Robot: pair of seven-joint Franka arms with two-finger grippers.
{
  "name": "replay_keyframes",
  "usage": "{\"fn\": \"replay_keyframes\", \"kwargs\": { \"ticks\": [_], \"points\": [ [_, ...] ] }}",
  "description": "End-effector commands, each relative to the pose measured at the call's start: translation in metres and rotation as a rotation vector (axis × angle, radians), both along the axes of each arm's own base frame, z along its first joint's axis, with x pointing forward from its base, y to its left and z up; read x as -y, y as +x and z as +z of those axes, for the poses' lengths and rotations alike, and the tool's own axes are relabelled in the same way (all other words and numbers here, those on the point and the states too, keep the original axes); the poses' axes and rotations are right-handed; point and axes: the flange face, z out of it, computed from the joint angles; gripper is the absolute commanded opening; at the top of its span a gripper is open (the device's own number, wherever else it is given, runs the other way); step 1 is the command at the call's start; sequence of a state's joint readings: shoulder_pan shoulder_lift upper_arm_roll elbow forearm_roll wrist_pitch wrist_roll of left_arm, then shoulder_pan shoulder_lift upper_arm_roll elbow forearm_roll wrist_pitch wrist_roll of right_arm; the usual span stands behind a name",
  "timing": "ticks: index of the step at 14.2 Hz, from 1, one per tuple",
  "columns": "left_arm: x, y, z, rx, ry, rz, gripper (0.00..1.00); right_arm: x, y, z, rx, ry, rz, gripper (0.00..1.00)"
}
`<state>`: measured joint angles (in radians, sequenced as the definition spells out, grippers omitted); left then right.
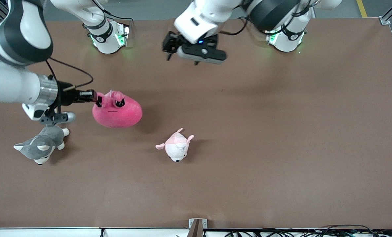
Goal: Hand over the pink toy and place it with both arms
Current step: 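Open the left gripper and withdraw it while the right gripper holds the plush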
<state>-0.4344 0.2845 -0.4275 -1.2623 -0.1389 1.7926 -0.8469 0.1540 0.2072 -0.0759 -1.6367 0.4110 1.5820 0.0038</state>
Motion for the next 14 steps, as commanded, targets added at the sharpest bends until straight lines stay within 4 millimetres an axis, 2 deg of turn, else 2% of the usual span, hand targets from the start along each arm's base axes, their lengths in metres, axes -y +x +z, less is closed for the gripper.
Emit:
{"fn": "replay_keyframes", "kwargs": {
  "ticks": [1,3,6,7,10,12,14],
  "points": [
    [-0.065,-0.002,0.021,0.039,0.11,-0.064,1.0,0.023,0.035,-0.035,-0.015,0.015,0.024,0.01],
    [-0.112,-0.006,0.026,0.069,0.173,-0.095,1.0,0.049,0.049,-0.061,-0.005,0.028,0.026,0.01],
    [-0.178,0.0,0.016,0.116,0.244,-0.198,1.0,0.072,0.06,-0.094,0.026,0.046,0.076,0.01],
    [-0.201,0.009,0.016,0.132,0.27,-0.222,1.0,0.073,0.062,-0.103,0.026,0.05,0.086,0.01],
    [-0.271,0.039,0.014,0.153,0.317,-0.315,1.0,0.074,0.066,-0.113,0.027,0.052,0.078,0.01],
    [-0.303,0.052,0.016,0.161,0.324,-0.322,1.0,0.073,0.07,-0.123,0.025,0.051,0.076,0.01],
    [-0.346,0.069,0.013,0.157,0.329,-0.284,1.0,0.071,0.071,-0.127,0.023,0.055,0.07,0.01]
  ]
}}
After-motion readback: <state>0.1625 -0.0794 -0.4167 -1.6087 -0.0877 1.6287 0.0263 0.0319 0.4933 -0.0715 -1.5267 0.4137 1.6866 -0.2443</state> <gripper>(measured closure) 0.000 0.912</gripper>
